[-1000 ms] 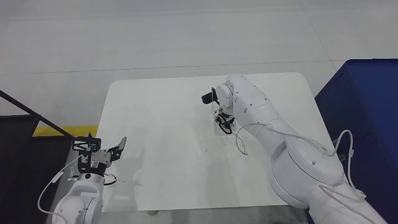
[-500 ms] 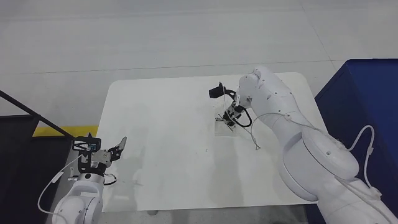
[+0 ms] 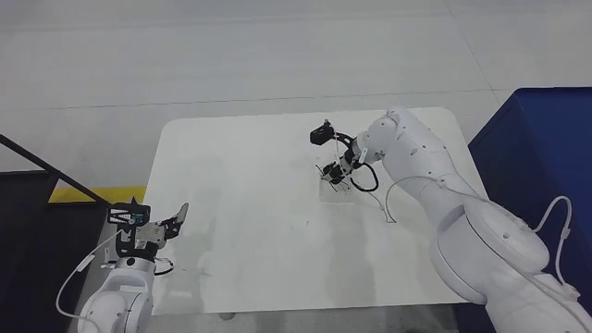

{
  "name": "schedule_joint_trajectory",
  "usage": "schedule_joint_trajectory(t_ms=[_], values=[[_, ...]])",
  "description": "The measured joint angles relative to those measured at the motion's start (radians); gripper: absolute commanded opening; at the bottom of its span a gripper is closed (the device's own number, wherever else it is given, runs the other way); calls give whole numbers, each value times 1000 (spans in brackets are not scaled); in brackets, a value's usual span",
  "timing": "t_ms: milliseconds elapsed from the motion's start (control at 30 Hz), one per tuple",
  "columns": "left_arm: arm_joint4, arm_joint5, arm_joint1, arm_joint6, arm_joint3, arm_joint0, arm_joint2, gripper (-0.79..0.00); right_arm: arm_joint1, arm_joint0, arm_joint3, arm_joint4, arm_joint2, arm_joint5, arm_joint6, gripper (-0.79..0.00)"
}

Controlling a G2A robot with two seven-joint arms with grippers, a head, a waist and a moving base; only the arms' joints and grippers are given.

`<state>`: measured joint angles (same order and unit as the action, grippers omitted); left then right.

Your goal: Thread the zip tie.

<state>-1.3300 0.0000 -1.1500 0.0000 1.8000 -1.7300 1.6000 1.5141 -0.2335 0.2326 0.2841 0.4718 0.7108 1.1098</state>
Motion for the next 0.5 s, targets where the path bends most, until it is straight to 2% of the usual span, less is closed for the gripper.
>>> schedule_joint_trajectory(t_ms=[167, 300, 500], values=[[0, 0, 0, 0, 0, 0, 0, 0, -8, -10, 9, 8, 5, 2, -36, -785], [0, 0, 0, 0, 0, 0, 0, 0, -36, -31, 44, -23, 15, 79, -77, -785], [0, 0, 0, 0, 0, 0, 0, 0, -127, -70, 157, -101, -49, 189, -189, -785]])
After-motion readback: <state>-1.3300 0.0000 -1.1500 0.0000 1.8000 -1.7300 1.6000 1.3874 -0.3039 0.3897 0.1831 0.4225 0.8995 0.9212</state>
